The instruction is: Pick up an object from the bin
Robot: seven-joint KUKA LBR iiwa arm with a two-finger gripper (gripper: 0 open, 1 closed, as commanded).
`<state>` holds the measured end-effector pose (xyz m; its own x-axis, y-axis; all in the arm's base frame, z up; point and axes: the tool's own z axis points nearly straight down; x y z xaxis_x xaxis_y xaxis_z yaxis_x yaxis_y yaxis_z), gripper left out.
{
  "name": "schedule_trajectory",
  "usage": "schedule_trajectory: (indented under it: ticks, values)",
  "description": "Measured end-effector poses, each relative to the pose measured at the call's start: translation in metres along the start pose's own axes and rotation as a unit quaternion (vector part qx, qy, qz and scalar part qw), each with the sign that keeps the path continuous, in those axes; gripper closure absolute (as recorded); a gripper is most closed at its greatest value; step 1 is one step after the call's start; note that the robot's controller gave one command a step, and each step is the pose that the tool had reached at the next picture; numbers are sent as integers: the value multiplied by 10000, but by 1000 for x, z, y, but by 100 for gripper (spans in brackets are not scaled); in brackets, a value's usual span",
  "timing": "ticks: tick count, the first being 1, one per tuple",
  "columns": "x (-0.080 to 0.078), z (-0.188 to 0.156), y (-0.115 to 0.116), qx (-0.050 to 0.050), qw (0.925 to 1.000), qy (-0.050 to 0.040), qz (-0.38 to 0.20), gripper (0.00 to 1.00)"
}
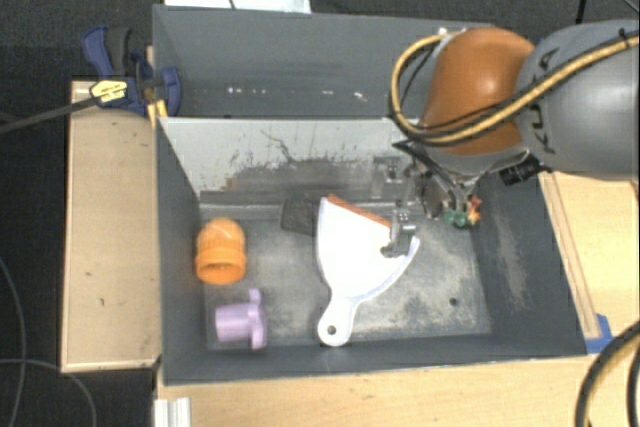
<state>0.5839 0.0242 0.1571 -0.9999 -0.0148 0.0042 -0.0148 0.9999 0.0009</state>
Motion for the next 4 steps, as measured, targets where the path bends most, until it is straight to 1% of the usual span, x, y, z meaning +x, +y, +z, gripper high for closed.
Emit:
schedule_trajectory:
  ticks: [1, 2, 3, 4]
  values:
    - [-1, -5, 0, 0, 10000, -37, 2, 0]
    - [21, 16, -8, 1, 9995, -77, -301, 0]
    - [70, 81, -10, 4, 9977, -42, -682, 0]
    - [77, 86, 11, 6, 9969, 17, -781, 0]
